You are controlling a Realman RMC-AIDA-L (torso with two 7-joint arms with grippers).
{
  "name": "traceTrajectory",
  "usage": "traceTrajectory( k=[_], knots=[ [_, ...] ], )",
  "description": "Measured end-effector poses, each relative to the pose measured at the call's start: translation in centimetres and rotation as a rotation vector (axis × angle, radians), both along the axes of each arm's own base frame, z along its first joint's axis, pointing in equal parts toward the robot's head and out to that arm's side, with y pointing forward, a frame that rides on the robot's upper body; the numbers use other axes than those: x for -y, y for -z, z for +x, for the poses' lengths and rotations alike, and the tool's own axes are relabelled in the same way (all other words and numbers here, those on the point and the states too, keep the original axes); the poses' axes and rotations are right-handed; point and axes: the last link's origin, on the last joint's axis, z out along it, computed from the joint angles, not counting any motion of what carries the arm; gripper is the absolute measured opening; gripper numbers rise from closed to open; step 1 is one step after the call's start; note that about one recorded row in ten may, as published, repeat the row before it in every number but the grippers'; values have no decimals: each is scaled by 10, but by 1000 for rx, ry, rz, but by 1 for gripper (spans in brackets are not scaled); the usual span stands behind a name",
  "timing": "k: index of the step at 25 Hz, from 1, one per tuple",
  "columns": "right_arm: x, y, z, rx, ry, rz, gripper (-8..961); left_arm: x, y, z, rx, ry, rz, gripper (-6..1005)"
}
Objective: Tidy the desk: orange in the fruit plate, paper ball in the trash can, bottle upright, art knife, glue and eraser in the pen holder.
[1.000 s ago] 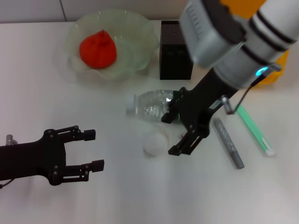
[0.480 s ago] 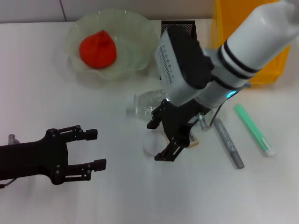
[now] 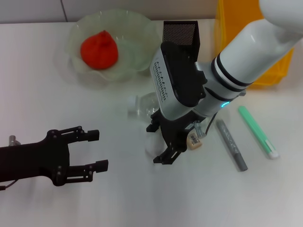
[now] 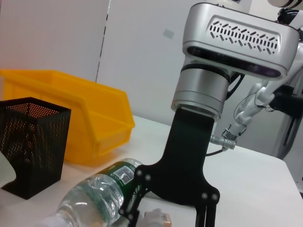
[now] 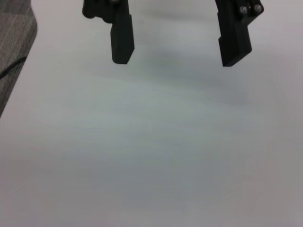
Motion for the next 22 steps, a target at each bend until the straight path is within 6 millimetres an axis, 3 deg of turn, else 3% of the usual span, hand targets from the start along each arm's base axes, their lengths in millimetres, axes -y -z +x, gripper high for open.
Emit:
traceTrajectory(
  k=[7, 10, 12, 13, 15, 17, 18, 19, 22],
  knots=[
    [3, -2, -3, -29, 32, -10, 748, -2, -1, 0, 2, -1, 8, 775],
    [1, -13, -10, -51, 77, -2, 627, -2, -2, 0, 1, -1, 9, 774],
    [-3, -27, -16, -73, 118, 13, 546, -2, -2, 0, 2, -1, 10, 773],
    [-11, -48, -23, -114, 167, 38, 506, -2, -2, 0, 2, -1, 10, 773],
    [-14, -58, -26, -141, 191, 47, 490, -2, -2, 0, 2, -1, 10, 772],
    [-23, -86, -33, -223, 246, 91, 474, -2, -2, 0, 2, -1, 10, 772],
    [-34, -116, -35, -310, 302, 154, 466, -2, -2, 0, 2, 0, 9, 771],
    [-34, -116, -35, -310, 302, 154, 466, -2, -2, 0, 2, 0, 9, 771],
    [-50, -151, -29, -410, 366, 263, 466, -2, -2, 1, 3, 0, 9, 770]
  ],
)
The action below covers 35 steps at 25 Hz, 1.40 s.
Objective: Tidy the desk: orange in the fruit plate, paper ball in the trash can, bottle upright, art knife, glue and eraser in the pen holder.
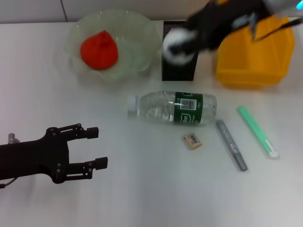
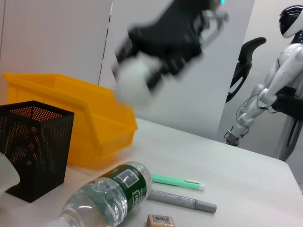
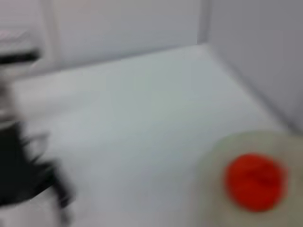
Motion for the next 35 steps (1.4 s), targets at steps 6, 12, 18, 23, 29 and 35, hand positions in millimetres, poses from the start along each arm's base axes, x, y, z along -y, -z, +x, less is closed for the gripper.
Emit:
traceTrajectory(
  k=[6, 12, 18, 23, 29, 35],
  knots=[
    [-41, -55, 45, -107, 227, 390, 465, 0, 0, 1, 4, 1, 0, 768],
    [-57, -73, 78, -121, 356, 613, 465, -1, 0, 1, 5, 0, 2, 765],
    [-64, -70, 103, -72, 478, 688, 471, -2, 0, 2, 10, -10, 1, 763],
    [-63, -66, 107, -64, 495, 681, 482, -2, 0, 2, 11, -11, 1, 761],
    [-62, -62, 110, -64, 501, 678, 615, -2, 0, 2, 10, -10, 0, 759],
    [-59, -66, 109, -132, 512, 685, 731, -1, 0, 1, 9, -9, -4, 757]
  ],
)
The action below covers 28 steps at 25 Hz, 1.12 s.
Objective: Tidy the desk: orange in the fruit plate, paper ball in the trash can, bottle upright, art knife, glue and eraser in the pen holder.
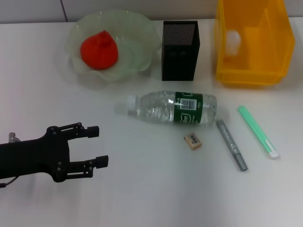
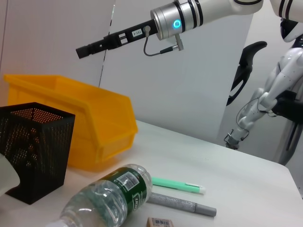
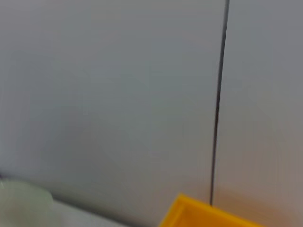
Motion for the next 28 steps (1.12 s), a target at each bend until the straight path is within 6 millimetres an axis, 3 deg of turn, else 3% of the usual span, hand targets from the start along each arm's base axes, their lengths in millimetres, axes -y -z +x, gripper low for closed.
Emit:
traceTrajectory(
  k=[6, 10, 11, 12, 15, 16, 17, 21, 24, 28],
  knots=[
    [22, -8, -17, -239, -222, -8, 762, 1, 0, 0, 1, 4, 0, 755],
    [54, 0, -20, -336, -427, -141, 762, 1, 2, 1, 5, 9, -1, 753],
    [72, 7, -15, -352, -497, -220, 762, 1, 3, 2, 6, 10, 0, 753],
    [72, 7, -15, -352, -497, -220, 762, 1, 3, 2, 6, 10, 0, 753],
    [99, 21, 1, -363, -555, -328, 762, 1, 3, 2, 6, 10, 0, 752],
    [116, 31, 15, -361, -573, -382, 762, 1, 4, 3, 8, 11, 2, 751],
    [116, 31, 15, -361, -573, -382, 762, 1, 4, 3, 8, 11, 2, 751],
    [151, 52, 49, -344, -550, -483, 762, -9, 7, 10, 6, 30, 11, 749],
    [162, 61, 59, -331, -542, -516, 761, -9, 7, 10, 6, 30, 11, 748],
    [179, 81, 74, -282, -530, -555, 761, -26, 8, 20, -15, 51, 22, 747]
  ],
)
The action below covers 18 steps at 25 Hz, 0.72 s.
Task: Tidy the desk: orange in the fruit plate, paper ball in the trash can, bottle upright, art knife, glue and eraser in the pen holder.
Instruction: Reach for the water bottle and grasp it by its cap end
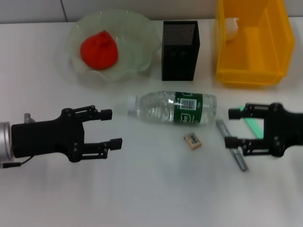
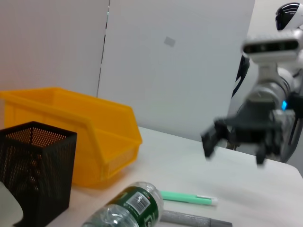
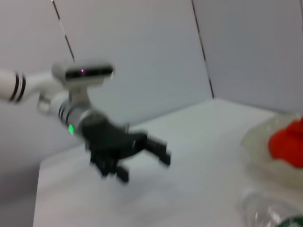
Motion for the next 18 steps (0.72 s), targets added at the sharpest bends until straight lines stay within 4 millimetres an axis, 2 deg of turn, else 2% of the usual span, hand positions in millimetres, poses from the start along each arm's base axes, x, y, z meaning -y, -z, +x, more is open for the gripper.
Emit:
traceTrajectory(
  k=[5, 14, 15, 17, 18],
  knots=[
    [9, 16, 18, 54, 15, 90, 761, -17, 1, 13, -7, -2, -14, 745],
    [21, 15, 39, 28, 60, 214, 761, -47, -5, 43, -78, 38, -39, 742],
    [22, 16, 40, 23, 64, 216, 761, -58, -3, 53, -132, 40, -47, 741],
    [23, 17, 40, 16, 72, 215, 761, -66, 0, 62, -181, 58, -55, 741],
    [24, 18, 41, 16, 76, 213, 761, -75, 6, 74, -254, 100, -66, 740]
  ],
)
